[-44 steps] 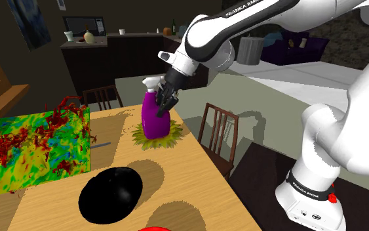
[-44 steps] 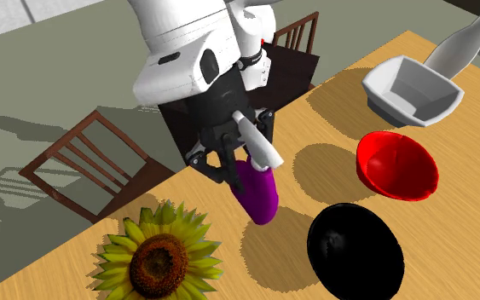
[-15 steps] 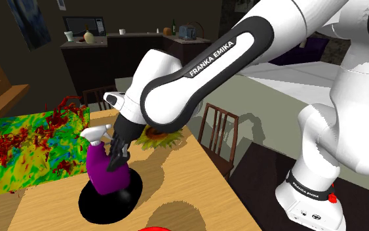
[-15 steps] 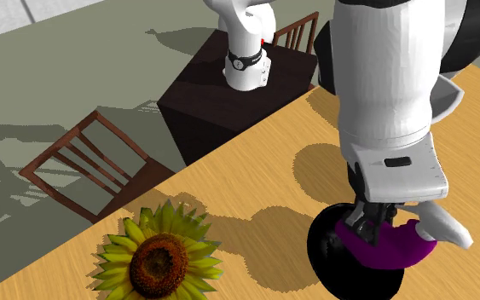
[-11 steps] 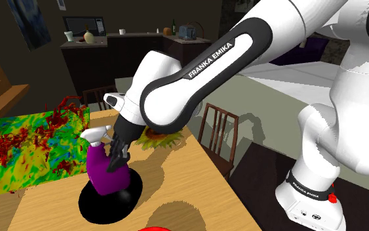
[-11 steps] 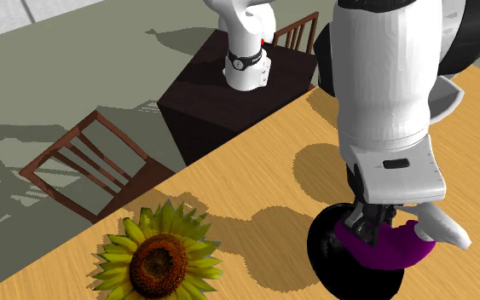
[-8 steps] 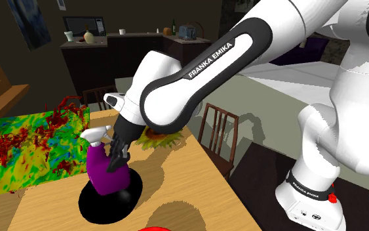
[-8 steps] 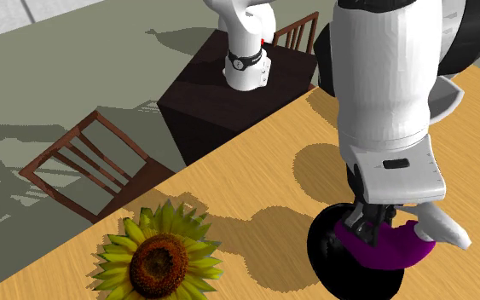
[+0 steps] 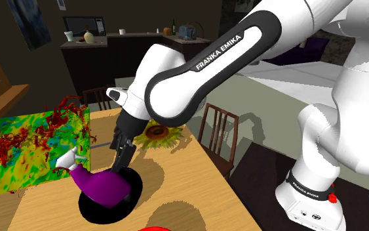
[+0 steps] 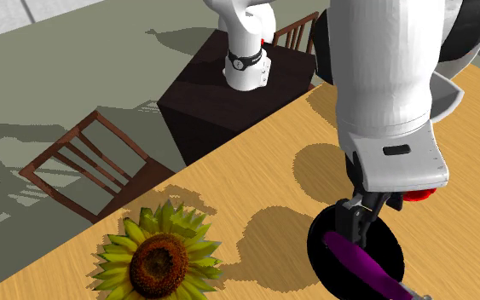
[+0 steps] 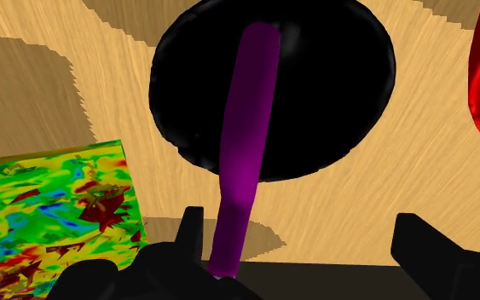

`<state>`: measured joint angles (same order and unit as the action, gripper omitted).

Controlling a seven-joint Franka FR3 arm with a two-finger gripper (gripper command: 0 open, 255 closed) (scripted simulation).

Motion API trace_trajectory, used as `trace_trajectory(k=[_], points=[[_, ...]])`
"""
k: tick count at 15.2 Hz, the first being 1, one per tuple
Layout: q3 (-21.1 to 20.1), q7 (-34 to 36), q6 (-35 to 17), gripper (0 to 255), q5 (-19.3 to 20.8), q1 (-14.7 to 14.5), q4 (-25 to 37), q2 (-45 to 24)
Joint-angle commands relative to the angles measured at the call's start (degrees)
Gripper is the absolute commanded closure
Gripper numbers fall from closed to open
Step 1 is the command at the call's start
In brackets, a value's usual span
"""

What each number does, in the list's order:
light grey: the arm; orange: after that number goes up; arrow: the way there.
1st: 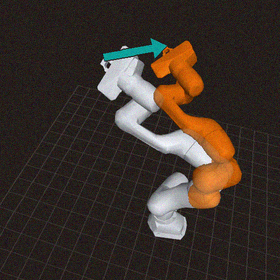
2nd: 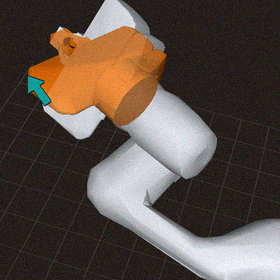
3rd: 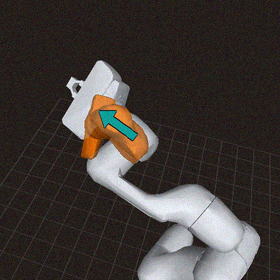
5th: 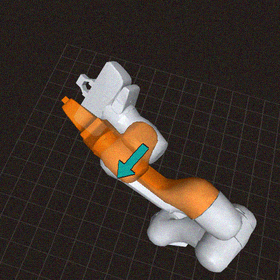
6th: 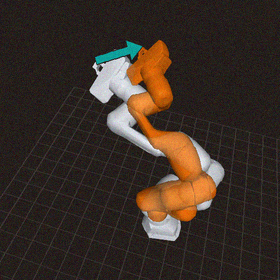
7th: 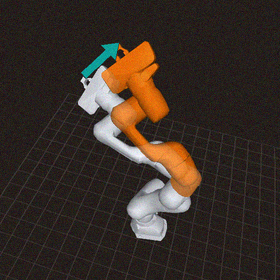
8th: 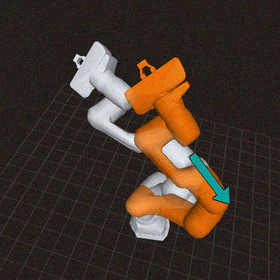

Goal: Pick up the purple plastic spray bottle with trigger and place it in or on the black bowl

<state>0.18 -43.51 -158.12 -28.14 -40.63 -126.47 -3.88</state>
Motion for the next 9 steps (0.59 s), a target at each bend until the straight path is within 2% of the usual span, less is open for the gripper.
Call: trace_trajectory(k=[1, 9], points=[[0.5, 1.3, 2.2, 0, 1.7, 0.2, -1.1, 3.3], [0.7, 1.9, 3.3, 0, 2.4, 0.4, -1.6, 4.9]])
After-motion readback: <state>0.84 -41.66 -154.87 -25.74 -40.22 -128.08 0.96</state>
